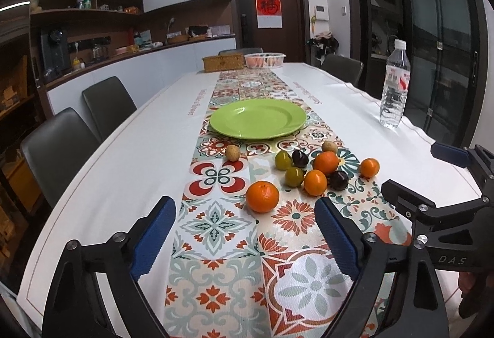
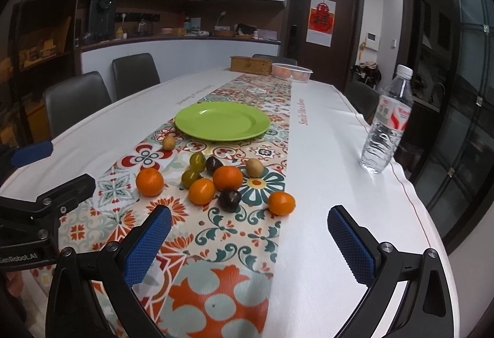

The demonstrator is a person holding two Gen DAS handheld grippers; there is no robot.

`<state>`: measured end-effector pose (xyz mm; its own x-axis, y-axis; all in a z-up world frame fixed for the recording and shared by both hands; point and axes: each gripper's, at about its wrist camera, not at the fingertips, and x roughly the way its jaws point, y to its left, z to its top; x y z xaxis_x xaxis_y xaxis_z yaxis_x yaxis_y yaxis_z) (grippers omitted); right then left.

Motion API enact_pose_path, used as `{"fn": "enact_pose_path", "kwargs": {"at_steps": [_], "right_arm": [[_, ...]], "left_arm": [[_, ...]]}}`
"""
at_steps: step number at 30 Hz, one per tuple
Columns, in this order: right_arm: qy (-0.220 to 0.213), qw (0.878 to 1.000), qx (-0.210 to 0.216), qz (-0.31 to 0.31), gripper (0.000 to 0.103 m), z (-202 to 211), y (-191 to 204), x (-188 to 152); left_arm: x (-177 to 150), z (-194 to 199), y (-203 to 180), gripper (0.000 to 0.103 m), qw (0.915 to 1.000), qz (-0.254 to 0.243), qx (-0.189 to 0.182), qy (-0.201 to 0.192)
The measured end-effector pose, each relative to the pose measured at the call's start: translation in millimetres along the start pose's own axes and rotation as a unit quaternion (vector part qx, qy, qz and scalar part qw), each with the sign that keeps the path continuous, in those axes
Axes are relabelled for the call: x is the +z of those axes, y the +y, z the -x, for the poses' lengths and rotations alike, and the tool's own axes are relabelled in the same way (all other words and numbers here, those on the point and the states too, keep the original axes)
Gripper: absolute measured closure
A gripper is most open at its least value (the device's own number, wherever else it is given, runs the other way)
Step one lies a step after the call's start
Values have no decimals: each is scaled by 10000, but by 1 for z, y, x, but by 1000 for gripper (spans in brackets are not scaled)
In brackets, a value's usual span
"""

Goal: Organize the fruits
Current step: 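Grasp the large mandarin with the left tool while the right tool grasps a dark plum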

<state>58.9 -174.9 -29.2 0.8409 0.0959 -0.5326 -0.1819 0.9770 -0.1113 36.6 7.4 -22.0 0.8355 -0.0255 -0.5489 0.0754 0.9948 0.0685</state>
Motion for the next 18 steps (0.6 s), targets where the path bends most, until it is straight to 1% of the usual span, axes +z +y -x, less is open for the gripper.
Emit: {"fn": "enact_pose_path", "kwargs": {"at_steps": [2, 7, 10, 14, 18], "right_arm": [[38, 10000, -7, 60, 3, -6, 2, 1], [226, 9997, 66, 119, 10, -24, 5, 3], [364, 9991, 148, 127, 17, -35, 6, 3], [527, 9983, 224, 106, 24, -50, 6, 4], [698, 9970, 313, 84, 30, -63, 6, 5]], "left_arm": [[1, -9, -1, 18, 9999, -21, -24, 100], [2, -31, -2, 24, 9994, -55, -61, 336], [2, -43, -3, 28, 9987, -76, -111, 485], [4, -56, -2, 29, 9979, -88, -145, 629], [6, -71, -3, 34, 9965, -97, -197, 809]]}}
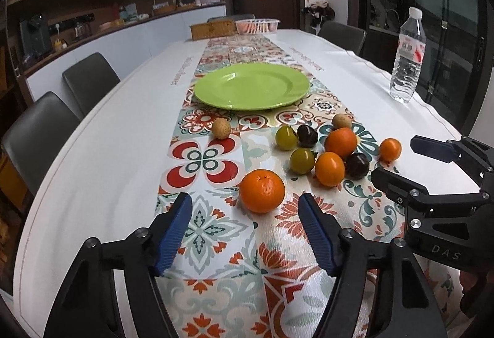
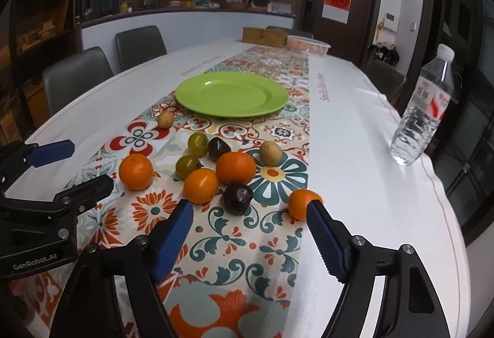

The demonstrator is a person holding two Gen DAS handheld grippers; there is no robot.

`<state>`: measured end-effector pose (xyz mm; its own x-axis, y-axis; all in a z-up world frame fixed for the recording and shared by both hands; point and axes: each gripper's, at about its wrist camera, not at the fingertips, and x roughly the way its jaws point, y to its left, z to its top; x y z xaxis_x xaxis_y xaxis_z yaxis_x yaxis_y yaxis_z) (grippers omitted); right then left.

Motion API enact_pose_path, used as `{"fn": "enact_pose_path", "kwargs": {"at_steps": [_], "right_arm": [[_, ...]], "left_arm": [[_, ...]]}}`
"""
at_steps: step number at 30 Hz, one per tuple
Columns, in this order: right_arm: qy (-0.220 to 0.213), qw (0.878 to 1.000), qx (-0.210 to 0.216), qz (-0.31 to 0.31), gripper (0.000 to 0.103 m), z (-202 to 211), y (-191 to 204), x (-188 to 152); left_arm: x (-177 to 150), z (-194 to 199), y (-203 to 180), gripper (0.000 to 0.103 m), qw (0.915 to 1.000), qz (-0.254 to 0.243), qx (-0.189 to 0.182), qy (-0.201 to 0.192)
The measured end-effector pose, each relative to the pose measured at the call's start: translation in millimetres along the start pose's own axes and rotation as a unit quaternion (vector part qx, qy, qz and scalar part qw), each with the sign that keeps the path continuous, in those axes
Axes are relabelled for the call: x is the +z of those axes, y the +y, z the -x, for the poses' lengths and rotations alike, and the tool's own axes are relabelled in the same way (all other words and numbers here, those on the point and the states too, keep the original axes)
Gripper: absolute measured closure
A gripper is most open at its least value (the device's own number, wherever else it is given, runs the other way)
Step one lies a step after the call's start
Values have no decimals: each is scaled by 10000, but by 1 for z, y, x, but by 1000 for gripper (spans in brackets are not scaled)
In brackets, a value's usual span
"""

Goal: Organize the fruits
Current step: 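Grasp the large mandarin with the left tool while the right tool grasps a dark plum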

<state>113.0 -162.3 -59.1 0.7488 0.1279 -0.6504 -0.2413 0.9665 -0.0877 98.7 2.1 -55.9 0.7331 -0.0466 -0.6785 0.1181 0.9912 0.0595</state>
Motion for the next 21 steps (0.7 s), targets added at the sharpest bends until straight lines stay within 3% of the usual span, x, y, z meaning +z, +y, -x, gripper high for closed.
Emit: {"fn": "enact_pose_path", "kwargs": {"at_steps": [12, 21], "right_arm": [[518, 9982, 314, -18, 54, -35, -2, 7], [698, 9962, 516, -30, 63, -47, 0, 10]], "left_arm": [[6, -33, 2, 46, 9987, 39, -240, 458], [13, -44, 1, 56, 9970, 79, -447, 631]]}}
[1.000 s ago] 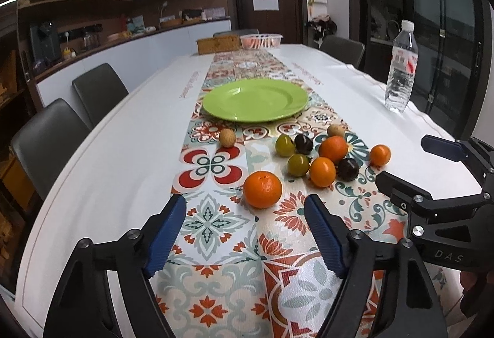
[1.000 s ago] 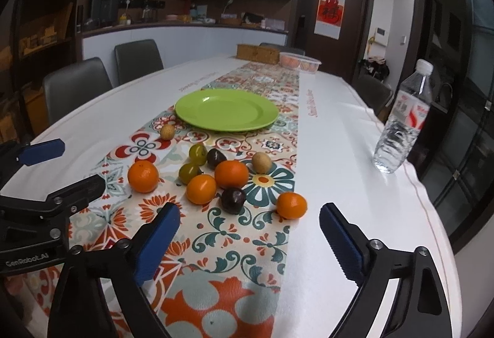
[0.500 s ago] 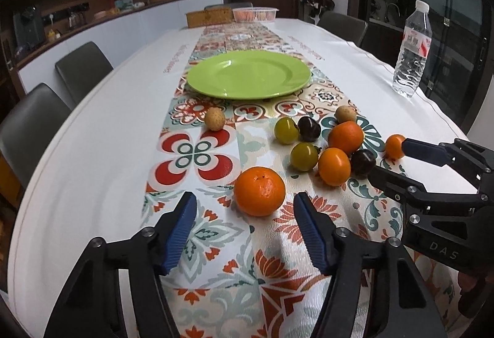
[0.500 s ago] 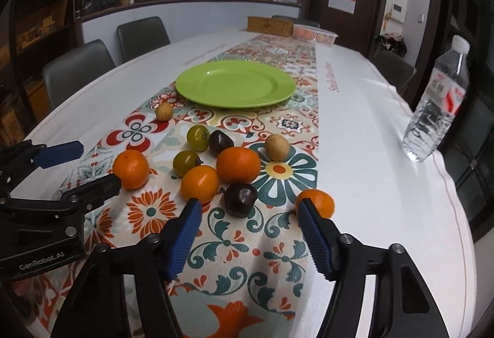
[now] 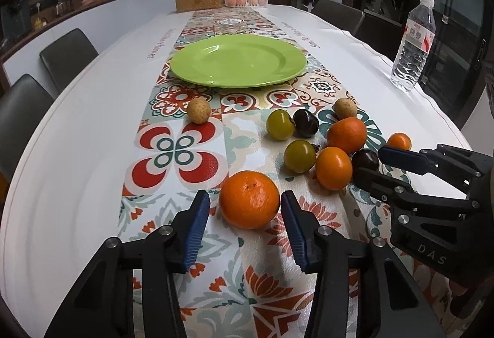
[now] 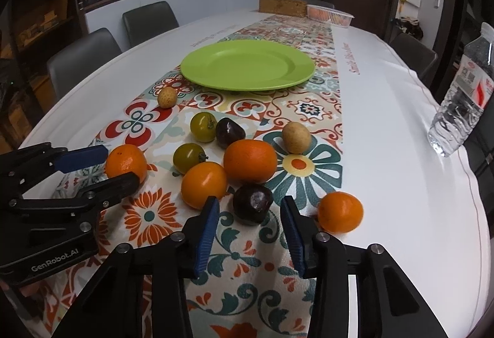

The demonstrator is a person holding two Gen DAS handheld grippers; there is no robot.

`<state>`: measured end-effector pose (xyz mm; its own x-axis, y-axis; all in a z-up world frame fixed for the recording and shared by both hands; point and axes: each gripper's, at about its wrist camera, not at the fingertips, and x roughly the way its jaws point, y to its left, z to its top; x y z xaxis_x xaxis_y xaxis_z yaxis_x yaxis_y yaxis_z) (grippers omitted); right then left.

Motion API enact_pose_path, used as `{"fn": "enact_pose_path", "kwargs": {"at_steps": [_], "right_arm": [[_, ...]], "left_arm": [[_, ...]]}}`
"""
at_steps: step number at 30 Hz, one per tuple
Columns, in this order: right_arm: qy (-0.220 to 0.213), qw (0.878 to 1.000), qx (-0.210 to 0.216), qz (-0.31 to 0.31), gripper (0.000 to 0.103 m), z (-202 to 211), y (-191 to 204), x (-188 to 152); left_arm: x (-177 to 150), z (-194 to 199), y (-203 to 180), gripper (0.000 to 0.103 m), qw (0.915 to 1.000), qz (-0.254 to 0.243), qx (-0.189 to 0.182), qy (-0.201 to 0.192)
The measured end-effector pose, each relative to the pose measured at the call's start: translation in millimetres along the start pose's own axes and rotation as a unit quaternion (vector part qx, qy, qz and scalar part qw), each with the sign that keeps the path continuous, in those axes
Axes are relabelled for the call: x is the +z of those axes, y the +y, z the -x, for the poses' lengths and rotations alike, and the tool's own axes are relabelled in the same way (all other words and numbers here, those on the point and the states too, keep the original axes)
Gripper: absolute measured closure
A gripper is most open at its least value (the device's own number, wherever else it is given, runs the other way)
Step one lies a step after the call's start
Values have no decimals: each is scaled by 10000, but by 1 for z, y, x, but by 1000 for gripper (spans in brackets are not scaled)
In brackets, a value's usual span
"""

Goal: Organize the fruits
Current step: 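Grasp the large mandarin with the left tool while the right tool grasps a dark plum, then carry both fruits onto the green plate and open both tools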

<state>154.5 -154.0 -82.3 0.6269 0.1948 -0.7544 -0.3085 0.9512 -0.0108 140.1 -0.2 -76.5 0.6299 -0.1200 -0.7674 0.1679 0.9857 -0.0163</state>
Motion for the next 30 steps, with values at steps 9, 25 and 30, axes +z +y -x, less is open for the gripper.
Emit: {"fn": "enact_pose_path", "kwargs": {"at_steps": [9, 25, 30], "right_arm": [[156, 9997, 105, -132, 71, -7, -5, 2], [-68, 9990, 300, -333, 74, 13, -12, 4], [-242, 9990, 321, -178, 74, 28, -9, 11]], "left_arm": [[3, -7, 0, 63, 9999, 79, -88, 95], [10, 19, -4, 63, 9997, 39, -8, -222], [18, 34, -6, 63, 9992, -18, -29, -404]]}}
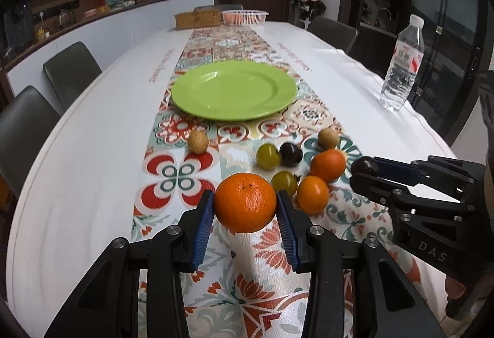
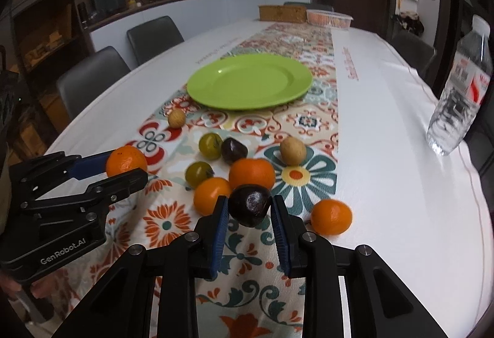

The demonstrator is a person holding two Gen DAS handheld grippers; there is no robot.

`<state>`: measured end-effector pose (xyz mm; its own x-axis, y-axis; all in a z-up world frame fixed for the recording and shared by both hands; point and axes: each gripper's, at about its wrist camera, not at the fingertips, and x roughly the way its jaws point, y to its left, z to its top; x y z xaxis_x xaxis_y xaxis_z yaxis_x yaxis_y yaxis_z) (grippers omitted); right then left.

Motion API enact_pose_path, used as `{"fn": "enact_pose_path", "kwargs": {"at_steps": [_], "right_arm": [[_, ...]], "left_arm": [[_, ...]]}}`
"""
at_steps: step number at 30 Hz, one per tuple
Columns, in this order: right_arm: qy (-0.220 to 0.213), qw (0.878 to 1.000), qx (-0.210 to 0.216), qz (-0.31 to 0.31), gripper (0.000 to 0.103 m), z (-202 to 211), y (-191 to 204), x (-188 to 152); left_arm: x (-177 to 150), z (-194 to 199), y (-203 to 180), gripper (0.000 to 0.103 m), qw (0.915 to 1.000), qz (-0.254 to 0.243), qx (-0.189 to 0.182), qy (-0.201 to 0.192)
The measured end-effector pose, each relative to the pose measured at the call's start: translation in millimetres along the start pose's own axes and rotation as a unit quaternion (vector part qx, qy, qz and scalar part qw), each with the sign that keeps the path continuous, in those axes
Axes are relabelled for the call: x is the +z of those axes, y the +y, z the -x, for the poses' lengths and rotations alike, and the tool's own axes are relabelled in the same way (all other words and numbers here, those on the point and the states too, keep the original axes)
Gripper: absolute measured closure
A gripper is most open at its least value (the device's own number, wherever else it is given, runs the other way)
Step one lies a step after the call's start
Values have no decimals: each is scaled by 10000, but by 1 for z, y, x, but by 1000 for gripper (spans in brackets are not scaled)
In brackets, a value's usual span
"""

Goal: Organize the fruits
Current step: 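Carry both fruits onto the green plate and open both tools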

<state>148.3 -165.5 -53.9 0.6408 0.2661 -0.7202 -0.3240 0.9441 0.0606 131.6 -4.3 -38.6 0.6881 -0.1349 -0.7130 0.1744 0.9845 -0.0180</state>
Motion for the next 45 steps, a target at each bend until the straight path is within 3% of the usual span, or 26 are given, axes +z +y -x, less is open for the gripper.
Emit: {"fn": "enact_pose_path", "kwargs": {"at_steps": [9, 21, 35, 45], "right_arm": [[-196, 9995, 175, 185, 74, 5, -2, 34], [-173, 9984, 355, 397, 74, -24, -5, 89], [335, 9977, 457, 378, 74, -92, -13, 130], [732, 9957, 435, 353, 74, -140, -25, 146]], "left_arm": [[31, 4, 7, 63, 9996, -70, 39, -259], [78, -34, 25, 63, 9999, -143, -76, -46], [114, -107, 55, 63, 9980, -26, -387, 502], [131, -152, 64, 63, 9960, 8, -412, 796]]}}
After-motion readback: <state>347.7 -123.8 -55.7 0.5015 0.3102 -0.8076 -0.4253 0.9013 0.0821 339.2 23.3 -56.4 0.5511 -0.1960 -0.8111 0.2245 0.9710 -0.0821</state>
